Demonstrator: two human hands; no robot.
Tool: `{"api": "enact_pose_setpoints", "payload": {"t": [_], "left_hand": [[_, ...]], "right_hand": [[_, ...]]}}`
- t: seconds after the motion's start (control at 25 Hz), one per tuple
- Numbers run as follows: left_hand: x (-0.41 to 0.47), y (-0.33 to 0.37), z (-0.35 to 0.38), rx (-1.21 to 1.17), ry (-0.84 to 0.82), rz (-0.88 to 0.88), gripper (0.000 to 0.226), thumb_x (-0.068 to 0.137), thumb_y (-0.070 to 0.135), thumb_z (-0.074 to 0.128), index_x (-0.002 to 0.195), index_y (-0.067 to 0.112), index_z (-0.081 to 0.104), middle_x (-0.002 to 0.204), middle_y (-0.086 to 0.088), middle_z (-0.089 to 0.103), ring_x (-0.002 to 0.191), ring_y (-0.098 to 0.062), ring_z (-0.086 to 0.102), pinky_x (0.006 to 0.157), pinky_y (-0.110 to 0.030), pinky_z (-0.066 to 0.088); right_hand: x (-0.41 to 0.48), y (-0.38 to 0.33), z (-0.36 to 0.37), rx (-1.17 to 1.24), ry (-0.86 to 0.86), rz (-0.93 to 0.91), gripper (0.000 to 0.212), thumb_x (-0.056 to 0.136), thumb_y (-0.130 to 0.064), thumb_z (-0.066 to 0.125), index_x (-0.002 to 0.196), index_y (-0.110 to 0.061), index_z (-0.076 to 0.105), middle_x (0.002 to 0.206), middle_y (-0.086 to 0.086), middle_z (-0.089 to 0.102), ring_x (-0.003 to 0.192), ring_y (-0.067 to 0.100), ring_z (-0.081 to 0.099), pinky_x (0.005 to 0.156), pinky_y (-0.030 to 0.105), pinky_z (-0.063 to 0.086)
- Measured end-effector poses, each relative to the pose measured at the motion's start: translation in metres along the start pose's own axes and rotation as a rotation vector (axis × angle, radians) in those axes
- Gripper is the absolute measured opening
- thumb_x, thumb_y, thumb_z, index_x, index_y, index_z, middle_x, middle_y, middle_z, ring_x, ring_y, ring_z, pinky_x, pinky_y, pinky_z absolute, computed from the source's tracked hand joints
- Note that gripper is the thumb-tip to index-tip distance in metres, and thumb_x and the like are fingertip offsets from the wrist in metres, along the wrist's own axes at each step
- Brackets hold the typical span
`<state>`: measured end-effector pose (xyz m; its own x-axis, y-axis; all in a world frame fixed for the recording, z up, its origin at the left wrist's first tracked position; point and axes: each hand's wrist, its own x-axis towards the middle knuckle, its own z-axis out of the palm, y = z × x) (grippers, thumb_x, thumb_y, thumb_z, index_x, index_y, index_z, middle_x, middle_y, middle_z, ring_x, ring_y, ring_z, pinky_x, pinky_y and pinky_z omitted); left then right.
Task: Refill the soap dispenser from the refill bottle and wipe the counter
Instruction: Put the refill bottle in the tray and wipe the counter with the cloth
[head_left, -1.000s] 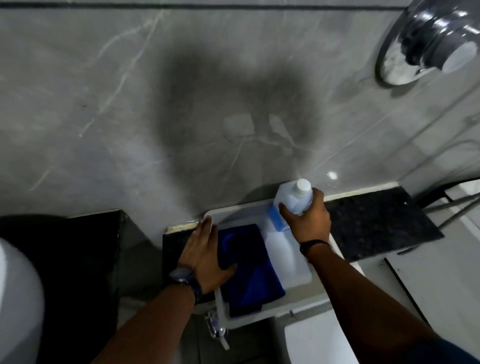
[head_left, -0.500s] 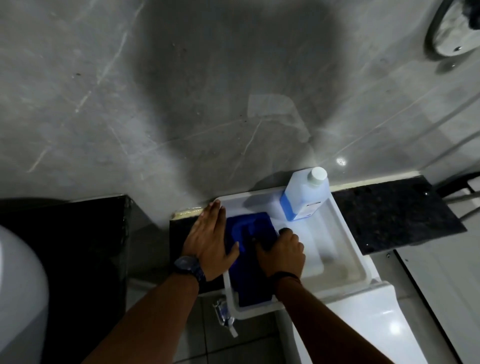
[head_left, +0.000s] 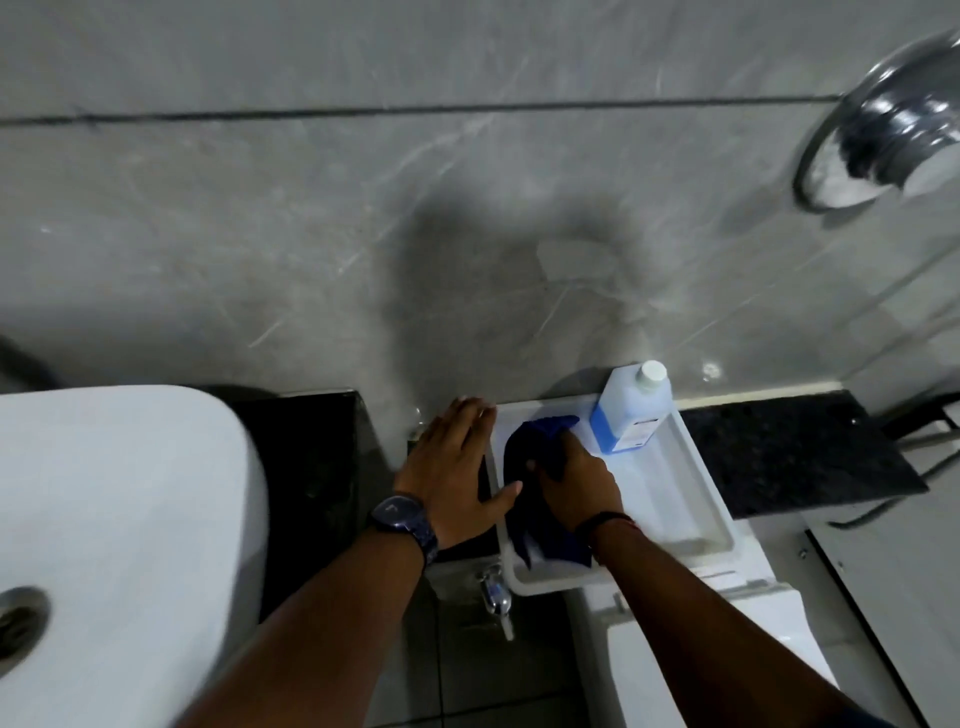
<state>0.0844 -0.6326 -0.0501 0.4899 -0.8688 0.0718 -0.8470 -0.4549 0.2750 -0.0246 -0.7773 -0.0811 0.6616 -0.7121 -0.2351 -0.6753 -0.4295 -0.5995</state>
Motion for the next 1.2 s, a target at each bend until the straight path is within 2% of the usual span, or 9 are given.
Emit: {"api": "enact_pose_setpoints", "payload": {"t": [0.2, 0.32, 0.56, 0.68, 0.8, 0.92, 1.04, 1.12, 1.2], "left_hand": [[-0.081, 0.021, -0.09, -0.115, 0.079, -0.013, 0.089, 0.079, 0.068, 0.043, 0.149, 0.02, 0.016, 0.157, -0.003, 0.02, 0.143, -0.02, 0.02, 0.115, -0.037, 0.026], [-0.161, 0.027, -0.139, -0.188, 0.14, 0.021, 0.086, 0.079, 0.063, 0.051, 0.147, 0.02, 0.022, 0.154, -0.002, 0.027, 0.14, -0.021, 0.028, 0.113, -0.038, 0.03], [-0.344, -0.006, -0.182, -0.223, 0.184, 0.081, 0.077, 0.079, 0.052, 0.059, 0.142, 0.013, 0.038, 0.147, -0.007, 0.041, 0.135, -0.02, 0.039, 0.11, -0.034, 0.036], [-0.417, -0.04, -0.179, -0.147, 0.196, 0.043, 0.07, 0.076, 0.049, 0.064, 0.133, 0.01, 0.05, 0.135, -0.011, 0.053, 0.124, -0.026, 0.052, 0.102, -0.04, 0.045], [-0.466, -0.076, -0.166, -0.095, 0.169, -0.097, 0.07, 0.075, 0.053, 0.061, 0.131, 0.011, 0.052, 0.13, -0.012, 0.055, 0.119, -0.028, 0.056, 0.1, -0.04, 0.047], [-0.497, -0.109, -0.144, -0.114, 0.132, -0.246, 0.079, 0.075, 0.057, 0.059, 0.138, 0.012, 0.043, 0.14, -0.012, 0.046, 0.128, -0.028, 0.046, 0.107, -0.037, 0.038], [-0.515, -0.139, -0.126, -0.101, 0.058, -0.378, 0.093, 0.072, 0.066, 0.058, 0.146, 0.018, 0.028, 0.152, -0.009, 0.029, 0.139, -0.026, 0.029, 0.114, -0.036, 0.026], [-0.521, -0.158, -0.118, -0.087, 0.028, -0.457, 0.102, 0.068, 0.071, 0.059, 0.148, 0.019, 0.021, 0.156, -0.008, 0.021, 0.142, -0.027, 0.022, 0.116, -0.039, 0.022], [-0.526, -0.176, -0.112, -0.074, 0.006, -0.519, 0.109, 0.066, 0.074, 0.059, 0.149, 0.017, 0.017, 0.158, -0.009, 0.015, 0.144, -0.028, 0.015, 0.117, -0.041, 0.018]], "right_hand": [[-0.082, -0.06, -0.051, 0.171, 0.169, -0.089, 0.028, 0.091, -0.03, 0.058, 0.106, -0.012, 0.043, 0.093, 0.015, 0.063, 0.088, 0.038, 0.062, 0.069, 0.032, 0.037], [-0.163, -0.099, -0.068, 0.413, 0.226, -0.046, 0.021, 0.089, -0.02, 0.061, 0.104, -0.012, 0.049, 0.096, 0.009, 0.062, 0.095, 0.034, 0.06, 0.078, 0.032, 0.041], [-0.32, -0.157, 0.002, 0.449, 0.126, 0.074, 0.032, 0.084, -0.007, 0.066, 0.113, 0.002, 0.056, 0.111, 0.021, 0.064, 0.104, 0.034, 0.059, 0.088, 0.034, 0.044], [-0.37, -0.177, 0.058, 0.328, 0.194, 0.112, 0.033, 0.087, -0.012, 0.062, 0.116, 0.002, 0.055, 0.116, 0.025, 0.063, 0.107, 0.04, 0.059, 0.089, 0.039, 0.045], [-0.401, -0.186, 0.102, 0.109, 0.368, 0.112, 0.041, 0.088, -0.014, 0.058, 0.127, -0.005, 0.049, 0.103, 0.033, 0.064, 0.093, 0.048, 0.062, 0.076, 0.046, 0.048], [-0.409, -0.178, 0.14, -0.051, 0.28, -0.057, 0.048, 0.084, -0.008, 0.056, 0.132, -0.008, 0.047, 0.111, 0.028, 0.063, 0.1, 0.045, 0.061, 0.081, 0.047, 0.048], [-0.41, -0.163, 0.185, -0.323, 0.065, -0.281, 0.055, 0.084, -0.012, 0.058, 0.138, -0.015, 0.046, 0.148, 0.023, 0.036, 0.139, 0.039, 0.029, 0.114, 0.047, 0.02], [-0.412, -0.157, 0.209, -0.462, 0.032, -0.378, 0.062, 0.086, -0.02, 0.057, 0.145, -0.024, 0.036, 0.158, 0.017, 0.016, 0.146, 0.037, 0.008, 0.116, 0.05, 0.0], [-0.411, -0.159, 0.224, -0.508, 0.078, -0.386, 0.067, 0.086, -0.022, 0.053, 0.148, -0.025, 0.028, 0.159, 0.012, 0.014, 0.147, 0.032, 0.005, 0.116, 0.049, -0.005]]}}
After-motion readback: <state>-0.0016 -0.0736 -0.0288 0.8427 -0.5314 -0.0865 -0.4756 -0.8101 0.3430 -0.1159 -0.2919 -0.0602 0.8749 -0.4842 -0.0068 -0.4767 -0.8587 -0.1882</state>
